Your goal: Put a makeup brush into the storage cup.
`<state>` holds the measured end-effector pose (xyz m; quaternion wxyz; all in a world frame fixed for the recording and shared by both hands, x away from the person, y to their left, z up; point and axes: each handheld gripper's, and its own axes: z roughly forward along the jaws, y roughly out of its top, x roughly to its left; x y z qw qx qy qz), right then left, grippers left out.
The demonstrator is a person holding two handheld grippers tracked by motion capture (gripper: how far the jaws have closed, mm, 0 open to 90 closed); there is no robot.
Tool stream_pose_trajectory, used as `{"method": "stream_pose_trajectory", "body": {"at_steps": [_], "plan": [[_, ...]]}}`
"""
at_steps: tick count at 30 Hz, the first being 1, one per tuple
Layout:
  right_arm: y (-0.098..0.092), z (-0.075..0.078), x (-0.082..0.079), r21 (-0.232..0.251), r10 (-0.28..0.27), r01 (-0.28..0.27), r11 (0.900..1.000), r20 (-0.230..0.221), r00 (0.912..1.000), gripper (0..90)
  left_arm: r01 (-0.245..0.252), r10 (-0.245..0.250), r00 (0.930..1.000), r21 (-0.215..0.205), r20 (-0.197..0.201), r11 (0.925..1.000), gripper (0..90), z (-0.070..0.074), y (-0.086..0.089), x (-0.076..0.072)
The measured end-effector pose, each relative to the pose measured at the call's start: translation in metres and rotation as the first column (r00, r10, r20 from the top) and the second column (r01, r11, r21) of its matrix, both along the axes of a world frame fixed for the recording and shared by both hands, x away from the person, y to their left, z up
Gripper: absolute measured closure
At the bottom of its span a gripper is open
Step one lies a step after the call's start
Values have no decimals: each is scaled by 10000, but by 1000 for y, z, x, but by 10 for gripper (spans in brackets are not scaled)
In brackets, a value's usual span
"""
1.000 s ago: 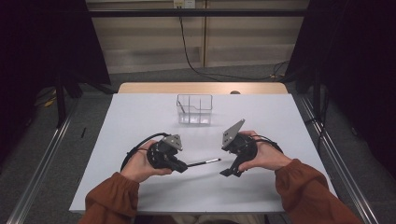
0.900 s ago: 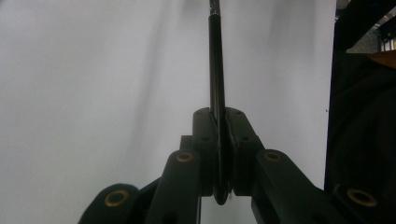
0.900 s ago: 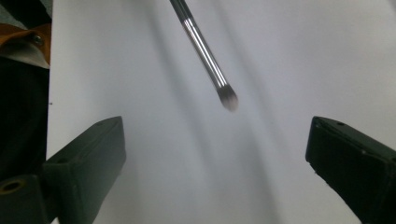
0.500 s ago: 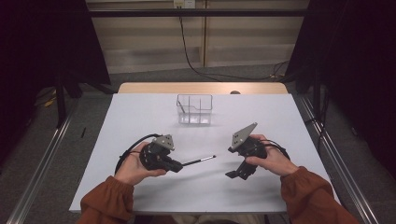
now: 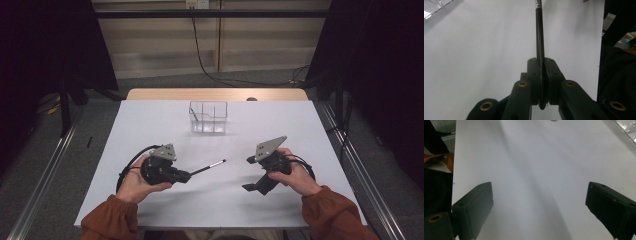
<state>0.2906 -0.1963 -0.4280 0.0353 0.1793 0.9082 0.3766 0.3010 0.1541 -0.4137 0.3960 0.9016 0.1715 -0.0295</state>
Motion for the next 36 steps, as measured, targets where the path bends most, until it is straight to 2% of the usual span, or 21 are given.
{"method": "stream_pose_trajectory", "body": {"at_steps": [5, 11, 13, 21, 28, 30, 33, 36], "plan": [[-3, -6, 0, 645, -263, 264, 9976, -17, 9997, 68, -128, 129, 9999, -215, 49, 9997, 840, -4, 5, -2], [-5, -10, -4, 1549, -365, 377, 9872, -105, 9993, 59, -350, 349, 9994, -682, -23, 9971, 840, -10, 8, -8], [-5, -10, -6, 1691, -426, 430, 9847, -63, 9991, 59, -382, 385, 9993, -691, 30, 9969, 840, -11, 8, -10], [-1, -10, -10, 2268, -422, 372, 9732, 173, 9990, 32, -446, 479, 9986, -1279, 234, 9908, 840, -9, 8, -13], [0, -8, -11, 2982, -711, 529, 9530, 507, 9962, 27, -450, 557, 9970, -1845, 530, 9818, 840, -9, 7, -14], [1, -8, -10, 3227, -705, 503, 9452, 512, 9962, 28, -503, 621, 9965, -1939, 552, 9797, 840, -10, 6, -14], [1, -8, -11, 3568, -888, 558, 9325, 767, 9931, 29, -467, 622, 9955, -2012, 711, 9784, 840, -10, 5, -14], [2, -7, -10, 3879, -994, 547, 9201, 960, 9904, 28, -509, 721, 9936, -2248, 872, 9731, 840, -10, 3, -14]]}}
